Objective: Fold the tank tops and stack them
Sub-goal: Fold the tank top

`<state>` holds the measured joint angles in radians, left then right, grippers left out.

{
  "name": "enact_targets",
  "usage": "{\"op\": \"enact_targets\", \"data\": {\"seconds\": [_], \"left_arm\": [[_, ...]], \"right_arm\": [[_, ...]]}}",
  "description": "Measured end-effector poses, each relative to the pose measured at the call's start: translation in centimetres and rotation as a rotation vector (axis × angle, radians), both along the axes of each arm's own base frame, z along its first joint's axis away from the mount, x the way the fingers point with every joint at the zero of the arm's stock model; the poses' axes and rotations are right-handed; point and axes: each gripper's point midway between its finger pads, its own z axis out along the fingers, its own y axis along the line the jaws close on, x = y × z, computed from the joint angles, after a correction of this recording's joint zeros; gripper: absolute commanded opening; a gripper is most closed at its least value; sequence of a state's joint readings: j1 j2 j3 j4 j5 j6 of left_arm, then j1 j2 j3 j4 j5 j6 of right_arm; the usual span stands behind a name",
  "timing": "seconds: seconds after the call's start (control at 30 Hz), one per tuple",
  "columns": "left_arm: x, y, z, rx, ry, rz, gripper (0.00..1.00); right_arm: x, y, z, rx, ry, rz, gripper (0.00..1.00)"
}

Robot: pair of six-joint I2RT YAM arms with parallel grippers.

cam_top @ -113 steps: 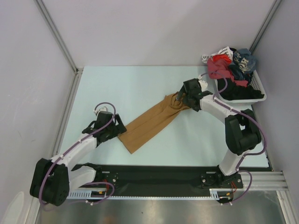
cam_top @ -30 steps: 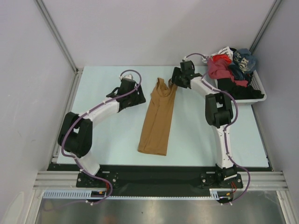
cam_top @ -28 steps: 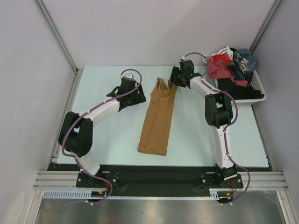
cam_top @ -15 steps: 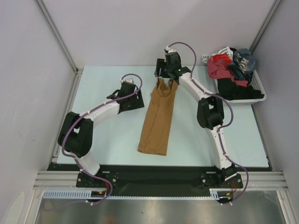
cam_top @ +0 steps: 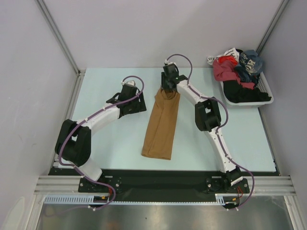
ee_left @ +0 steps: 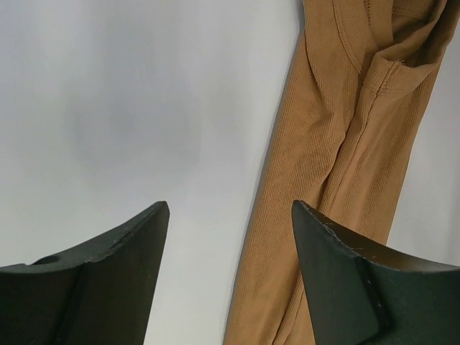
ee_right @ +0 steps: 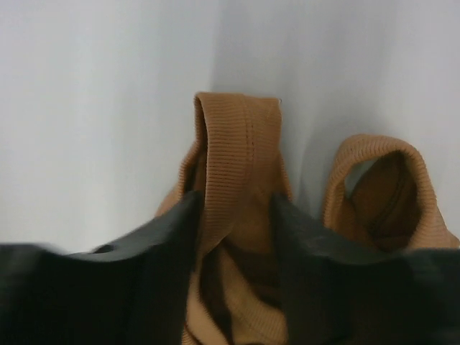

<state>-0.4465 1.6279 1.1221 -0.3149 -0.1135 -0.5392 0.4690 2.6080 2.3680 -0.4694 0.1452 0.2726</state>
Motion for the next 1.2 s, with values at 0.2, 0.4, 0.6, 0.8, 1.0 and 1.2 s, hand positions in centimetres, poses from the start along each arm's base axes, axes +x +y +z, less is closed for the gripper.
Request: {"op": "enact_targets", "data": {"seconds": [0.2, 0.4, 0.6, 0.8, 1.0, 1.2], "left_arm": [[0.0, 0.2, -0.1, 0.008, 0.001, 0.005, 0.75], [-0.1, 0.4, -0.3, 0.016, 0.003, 0.008, 0.75], [-0.4, 0.3, -0.7, 0.016, 0.01, -0.002, 0.73], [-2.3, 0.3, -3.5, 0.016, 0.062, -0.018, 0.73], [-6.0, 0.3, -7.4, 0.046, 0.153, -0.038, 0.72], [-7.7, -0.3, -8.0, 0.021, 0.127, -0.063, 0.73]], "right_arm": [[0.1, 0.1, -1.9, 0.028, 0.025, 0.015, 0.0], [0.6, 1.2, -2.0, 0.269, 0.025, 0.098, 0.0], [2.9, -0.3, 0.6, 0.503, -0.019, 0.13, 0.07], [4.4, -1.8, 3.6, 0.657, -0.071, 0.15, 0.27], [4.5, -1.3, 4.0, 0.636, -0.069, 0.143, 0.66], [3.4, -1.0, 1.8, 0.526, -0.018, 0.127, 0.7]]}}
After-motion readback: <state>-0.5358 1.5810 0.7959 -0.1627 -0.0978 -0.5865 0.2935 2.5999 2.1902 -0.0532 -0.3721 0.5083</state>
